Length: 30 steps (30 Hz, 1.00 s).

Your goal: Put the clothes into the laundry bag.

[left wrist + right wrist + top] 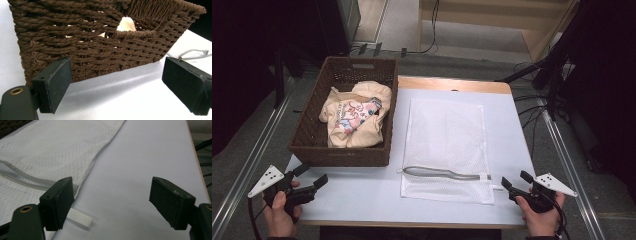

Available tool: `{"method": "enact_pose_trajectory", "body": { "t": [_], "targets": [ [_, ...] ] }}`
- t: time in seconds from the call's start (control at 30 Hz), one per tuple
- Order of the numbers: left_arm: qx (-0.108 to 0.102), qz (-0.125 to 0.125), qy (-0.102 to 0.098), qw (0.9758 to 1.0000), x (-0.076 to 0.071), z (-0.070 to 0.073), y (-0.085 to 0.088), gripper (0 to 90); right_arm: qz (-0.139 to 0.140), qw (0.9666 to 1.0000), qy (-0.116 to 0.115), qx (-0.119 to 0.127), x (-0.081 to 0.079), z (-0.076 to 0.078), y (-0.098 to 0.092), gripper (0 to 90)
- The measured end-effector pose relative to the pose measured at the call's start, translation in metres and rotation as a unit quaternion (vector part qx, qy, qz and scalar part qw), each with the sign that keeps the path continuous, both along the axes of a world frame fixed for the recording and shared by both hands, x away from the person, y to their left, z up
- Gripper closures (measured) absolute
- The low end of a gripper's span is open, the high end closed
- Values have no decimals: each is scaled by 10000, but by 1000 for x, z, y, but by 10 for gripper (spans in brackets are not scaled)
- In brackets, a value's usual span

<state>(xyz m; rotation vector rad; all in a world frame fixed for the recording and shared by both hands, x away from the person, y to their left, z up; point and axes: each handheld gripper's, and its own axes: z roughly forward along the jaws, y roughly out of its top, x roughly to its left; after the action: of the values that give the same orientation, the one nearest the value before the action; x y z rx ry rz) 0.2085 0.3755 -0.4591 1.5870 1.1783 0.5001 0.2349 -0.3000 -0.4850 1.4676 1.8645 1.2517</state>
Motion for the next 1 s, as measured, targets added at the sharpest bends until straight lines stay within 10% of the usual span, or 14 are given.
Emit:
{"method": "enact_pose_trajectory", "body": {
  "t": [0.23, 0.4, 0.67, 1.0],
  "targets": [
    [107, -10, 41, 9999, 1, 0, -3, 95, 24, 9999, -104, 22, -1, 14, 14, 203],
    [130, -21, 66, 9999, 2, -1, -3, 95, 289, 9990, -351, 27, -9, 28, 39, 503],
    [212, -73, 85, 9997, 2, -1, -5, 96, 1070, 9933, 74, 437, -6, 26, 73, 870],
    [313, -102, 154, 9993, 4, -1, -8, 97, 1544, 9872, 335, 202, 0, 22, 134, 900]
  ]
}}
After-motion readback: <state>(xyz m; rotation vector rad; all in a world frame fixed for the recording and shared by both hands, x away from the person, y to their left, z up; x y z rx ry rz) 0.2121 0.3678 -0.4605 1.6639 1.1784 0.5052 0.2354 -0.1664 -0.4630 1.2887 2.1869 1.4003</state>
